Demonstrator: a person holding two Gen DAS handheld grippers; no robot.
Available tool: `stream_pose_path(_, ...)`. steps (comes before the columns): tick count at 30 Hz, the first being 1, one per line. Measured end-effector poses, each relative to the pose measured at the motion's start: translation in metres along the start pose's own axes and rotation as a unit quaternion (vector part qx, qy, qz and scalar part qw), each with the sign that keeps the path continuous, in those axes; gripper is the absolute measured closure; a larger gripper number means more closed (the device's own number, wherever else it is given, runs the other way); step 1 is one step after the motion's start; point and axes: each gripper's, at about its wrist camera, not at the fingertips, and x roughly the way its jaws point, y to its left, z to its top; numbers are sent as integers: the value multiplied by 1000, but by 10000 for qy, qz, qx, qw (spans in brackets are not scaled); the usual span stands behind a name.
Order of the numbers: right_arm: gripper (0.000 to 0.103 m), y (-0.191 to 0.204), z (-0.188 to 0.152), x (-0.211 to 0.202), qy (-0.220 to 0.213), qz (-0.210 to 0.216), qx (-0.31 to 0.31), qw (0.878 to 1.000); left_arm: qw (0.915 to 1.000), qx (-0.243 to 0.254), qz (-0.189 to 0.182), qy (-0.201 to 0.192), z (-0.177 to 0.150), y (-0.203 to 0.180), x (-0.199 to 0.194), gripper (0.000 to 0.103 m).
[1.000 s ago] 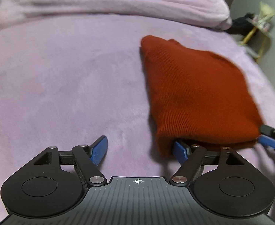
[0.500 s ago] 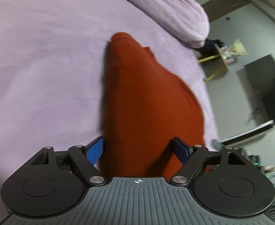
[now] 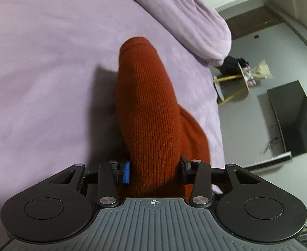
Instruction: Fold small clothes
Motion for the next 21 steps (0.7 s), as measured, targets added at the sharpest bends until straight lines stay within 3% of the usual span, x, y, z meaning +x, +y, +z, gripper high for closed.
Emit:
stream_pose_path(3,71,12,-38,8,450,123,57,9989,9985,-321,420,139,-20,16,-43,58)
stream_pose_path(6,69,21,-78,12,608,78,57,9981,9940,-370,1026,-130,-46,32,-75,50)
stream_pose_path(8,50,33,-103,4,298,-412,-225,9985,9865,-272,1565,-396,-68,40,-92,50)
stream_pose_path(9,47,37,-112,-4,87,-656,-366,9971,9855,-215,1621,-458,-78,41,-99,50)
stream_pose_path(12,36,51,-143,-48,-564,-918,-583,9925,9924,-227,1107,-482,-116,41,-124,40)
stream_pose_path(13,33,50,-155,-61,-688,-874,-498,9925,9939,-233,952,-503,-128,43,-131,34)
stream_pose_path(16,32,44,-180,-88,-799,-691,-195,9942,9971,-354,498,-457,-155,48,-134,34)
stream_pose_path(19,33,28,-195,-89,-733,-348,365,9960,9927,-1148,37,-367,-168,67,-120,34)
stream_pose_path(21,35,25,-201,-79,-780,-204,608,9949,9877,-1475,-36,-516,-171,73,-113,34)
